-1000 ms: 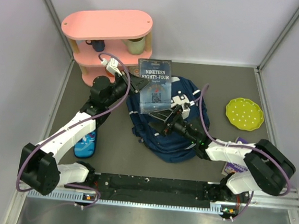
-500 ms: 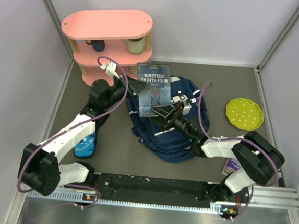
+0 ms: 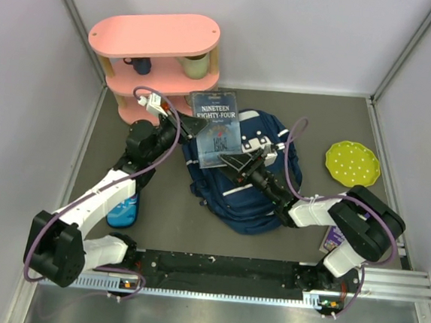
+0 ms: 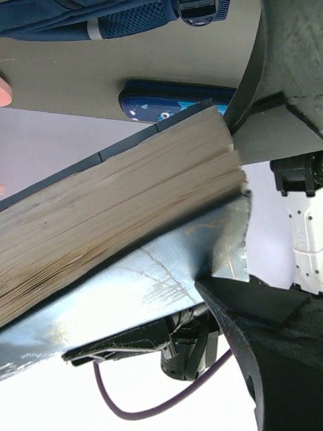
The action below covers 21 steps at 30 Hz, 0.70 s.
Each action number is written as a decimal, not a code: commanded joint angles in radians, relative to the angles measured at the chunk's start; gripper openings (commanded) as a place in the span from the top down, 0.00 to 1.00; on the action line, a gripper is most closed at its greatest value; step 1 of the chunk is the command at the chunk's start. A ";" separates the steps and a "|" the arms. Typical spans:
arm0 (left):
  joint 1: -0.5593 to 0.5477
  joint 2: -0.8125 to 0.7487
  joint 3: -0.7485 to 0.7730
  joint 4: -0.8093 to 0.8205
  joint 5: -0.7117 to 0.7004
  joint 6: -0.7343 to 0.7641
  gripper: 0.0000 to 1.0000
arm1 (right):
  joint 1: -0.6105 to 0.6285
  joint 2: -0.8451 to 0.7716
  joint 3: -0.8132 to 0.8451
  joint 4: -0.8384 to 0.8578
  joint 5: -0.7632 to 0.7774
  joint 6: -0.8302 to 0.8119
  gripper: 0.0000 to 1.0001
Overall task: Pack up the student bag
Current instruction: Pick up the book from the center of the board.
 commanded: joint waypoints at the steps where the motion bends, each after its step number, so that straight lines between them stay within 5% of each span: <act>1: -0.010 -0.064 -0.019 0.114 0.054 -0.053 1.00 | -0.026 -0.038 0.000 0.261 0.067 -0.051 0.39; 3: -0.010 -0.076 -0.040 0.111 0.050 -0.054 1.00 | -0.028 -0.049 -0.005 0.260 0.073 -0.058 0.50; 8: -0.010 -0.098 -0.077 0.109 0.034 -0.078 1.00 | -0.032 -0.067 -0.005 0.260 0.075 -0.084 0.52; 14: -0.014 -0.113 -0.123 0.123 0.027 -0.112 1.00 | -0.034 -0.075 0.018 0.258 0.066 -0.109 0.38; 17: -0.014 -0.127 -0.152 0.118 0.016 -0.111 1.00 | -0.040 -0.076 0.023 0.258 0.062 -0.109 0.45; 21: -0.014 -0.142 -0.165 0.095 0.010 -0.103 1.00 | -0.041 -0.085 0.018 0.257 0.053 -0.124 0.67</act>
